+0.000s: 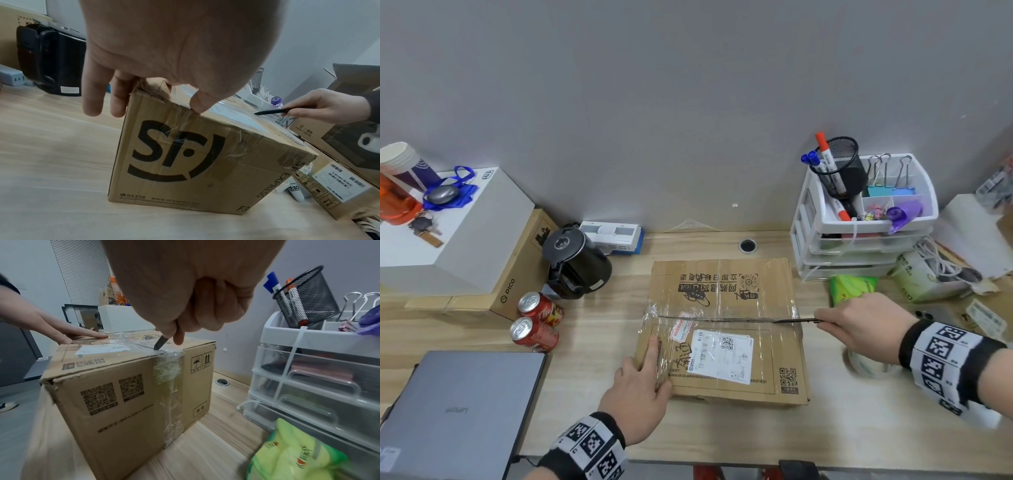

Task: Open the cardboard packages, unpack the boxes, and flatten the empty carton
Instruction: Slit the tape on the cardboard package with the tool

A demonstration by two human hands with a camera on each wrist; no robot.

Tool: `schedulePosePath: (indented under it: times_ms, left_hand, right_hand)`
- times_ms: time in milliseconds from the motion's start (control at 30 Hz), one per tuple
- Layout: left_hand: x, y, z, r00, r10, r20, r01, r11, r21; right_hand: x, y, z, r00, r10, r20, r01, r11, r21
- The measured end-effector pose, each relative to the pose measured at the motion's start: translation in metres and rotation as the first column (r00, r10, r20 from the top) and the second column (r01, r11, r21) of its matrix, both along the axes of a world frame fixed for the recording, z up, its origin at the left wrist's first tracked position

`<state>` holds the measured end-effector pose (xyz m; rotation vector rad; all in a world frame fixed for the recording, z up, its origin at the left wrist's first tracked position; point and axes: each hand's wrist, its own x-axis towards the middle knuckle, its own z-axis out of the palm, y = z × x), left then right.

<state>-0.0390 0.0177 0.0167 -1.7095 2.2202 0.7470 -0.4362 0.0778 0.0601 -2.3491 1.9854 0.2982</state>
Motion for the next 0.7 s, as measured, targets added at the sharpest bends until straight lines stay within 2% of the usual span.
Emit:
schedulePosePath:
  times_ms: [333,400,467,533,567,633,700]
  left_hand:
    - [0.002,-0.002,0.001,0.998,-0.053,0.032,0.054,0.998,-0.035]
    - [0.002,-0.001,0.003,0.997,-0.067,0.044,0.069,0.997,-0.043]
    - [-0.001,-0.001,0.011,0.991,-0.091,0.096,0.097,0.994,-0.056]
    - [-0.008,-0.007,0.021,0.976,-0.132,0.170,0.154,0.981,-0.120]
    - [-0.015,-0.011,0.027,0.970,-0.160,0.181,0.191,0.966,-0.174]
    - [-0.037,-0.018,0.041,0.955,-0.264,0.135,0.289,0.928,-0.236]
    - [-0.066,-0.024,0.053,0.909,-0.412,0.064,0.415,0.884,-0.213]
  right_hand:
    - [-0.046,0.032,-0.012,0.991,-0.012,0.131,0.029,0.992,-0.124]
    - [-0.059,0.042,-0.016,0.985,-0.043,0.167,0.066,0.989,-0.132]
    - [-0.069,0.054,-0.016,0.970,-0.138,0.202,0.166,0.977,-0.132]
    - [-0.069,0.063,-0.013,0.940,-0.243,0.241,0.281,0.950,-0.138]
    - [-0.068,0.068,-0.013,0.915,-0.304,0.264,0.335,0.939,-0.082]
    - [-0.061,0.073,-0.015,0.842,-0.416,0.343,0.414,0.906,0.082]
    - [-0.056,0.075,-0.026,0.764,-0.498,0.411,0.475,0.864,0.166]
